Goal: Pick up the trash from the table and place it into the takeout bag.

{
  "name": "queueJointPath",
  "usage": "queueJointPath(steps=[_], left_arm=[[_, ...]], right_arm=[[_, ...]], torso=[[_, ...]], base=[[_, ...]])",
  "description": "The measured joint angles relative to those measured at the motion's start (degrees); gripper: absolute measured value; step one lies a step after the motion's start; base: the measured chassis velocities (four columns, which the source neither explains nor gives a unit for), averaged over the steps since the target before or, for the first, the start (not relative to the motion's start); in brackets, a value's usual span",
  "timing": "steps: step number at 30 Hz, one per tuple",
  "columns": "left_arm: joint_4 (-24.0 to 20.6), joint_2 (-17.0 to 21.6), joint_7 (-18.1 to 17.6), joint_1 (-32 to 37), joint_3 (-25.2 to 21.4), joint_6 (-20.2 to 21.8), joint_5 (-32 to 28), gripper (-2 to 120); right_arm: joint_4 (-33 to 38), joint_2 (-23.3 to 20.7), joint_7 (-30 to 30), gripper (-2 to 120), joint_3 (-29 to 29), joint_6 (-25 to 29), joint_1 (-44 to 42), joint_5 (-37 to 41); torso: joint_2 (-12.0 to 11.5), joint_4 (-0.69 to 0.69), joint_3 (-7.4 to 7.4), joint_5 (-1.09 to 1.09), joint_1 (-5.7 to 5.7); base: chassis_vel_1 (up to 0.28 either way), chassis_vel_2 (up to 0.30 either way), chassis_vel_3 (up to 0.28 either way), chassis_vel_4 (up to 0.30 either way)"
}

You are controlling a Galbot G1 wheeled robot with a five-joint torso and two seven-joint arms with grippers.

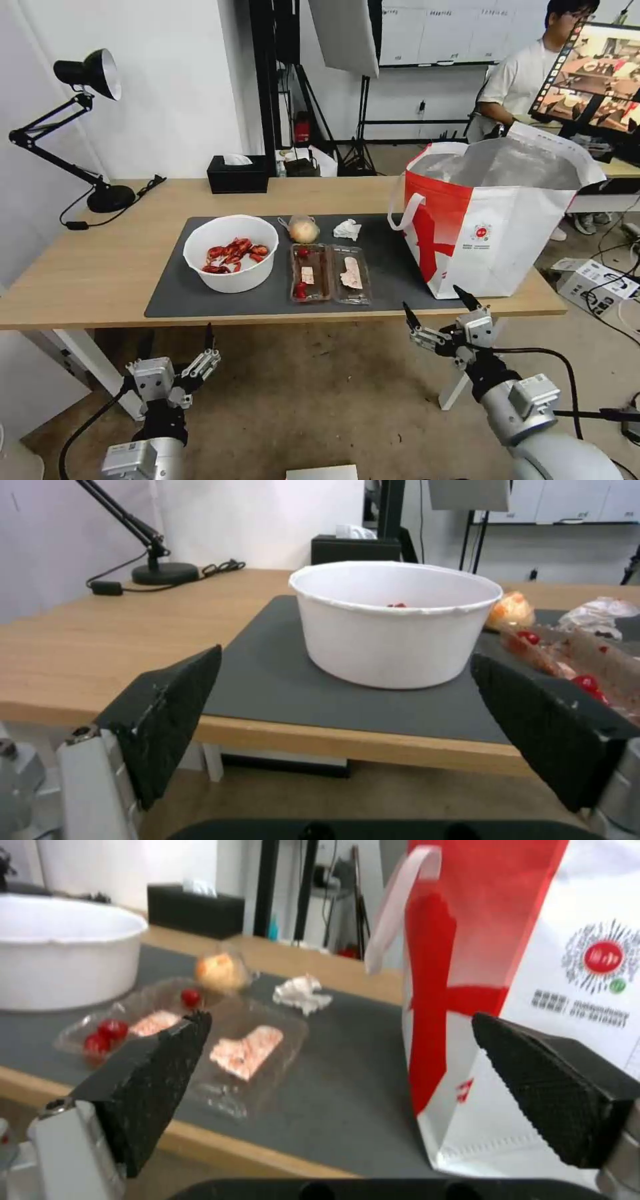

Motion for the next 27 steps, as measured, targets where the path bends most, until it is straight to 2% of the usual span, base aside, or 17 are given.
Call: queueJointPath(steps=[12, 16, 18, 19, 20, 23, 24, 27], left_arm=[[1.04, 0.19, 0.22, -0.45, -0.02, 0.46, -0.79, 100], [1.02, 0.71, 0.36, -0.51, -0.29, 1.97, -0.72, 100], [0.92, 1.38, 0.53, -0.58, -0.53, 2.67, -1.21, 100], [0.83, 1.88, 0.75, -0.75, -0.69, 2.93, -1.85, 100], [0.83, 1.88, 0.75, -0.75, -0.69, 2.93, -1.85, 100], [0.44, 2.55, 1.23, -1.03, -0.63, 3.12, -2.64, 100], [0.44, 2.55, 1.23, -1.03, -0.63, 3.12, -2.64, 100], [0.40, 2.57, 1.32, -0.80, -0.45, 3.13, -2.69, 100]], right_arm=[[-1.07, 1.01, -1.00, 100, -1.07, 0.08, -0.30, -1.43], [-1.27, 0.79, -1.10, 100, -1.86, -0.93, -0.12, 1.04], [-0.85, 0.08, 0.46, 100, -2.91, -2.54, 0.53, 7.55], [-0.39, -0.69, 3.00, 100, -4.01, -3.73, 1.83, 16.10], [-0.39, -0.69, 3.00, 100, -4.01, -3.73, 1.83, 16.10], [-0.21, -1.74, 12.33, 100, -5.20, -4.57, 7.55, 39.28], [-0.21, -1.74, 12.33, 100, -5.20, -4.57, 7.55, 39.28], [-1.12, -2.32, 22.00, 100, -5.92, -4.48, 14.29, 60.16]], torso=[[0.00, 0.00, 0.00, -0.01, 0.00], [0.00, 0.00, 0.00, -0.01, 0.00], [0.00, 0.00, 0.00, -0.01, 0.00], [0.00, 0.00, 0.00, -0.02, 0.00], [0.00, 0.00, 0.00, -0.02, 0.00], [0.00, 0.00, 0.00, -0.02, 0.00], [0.00, 0.00, 0.00, -0.02, 0.00], [0.00, 0.01, 0.00, -0.01, 0.00]], base=[[0.000, 0.000, 0.000, 0.000], [0.000, 0.000, 0.000, 0.000], [0.000, 0.000, 0.000, 0.000], [0.000, 0.000, 0.000, 0.000], [0.000, 0.000, 0.000, 0.000], [0.000, 0.000, 0.000, 0.000], [0.000, 0.000, 0.000, 0.000], [0.000, 0.000, 0.000, 0.000]])
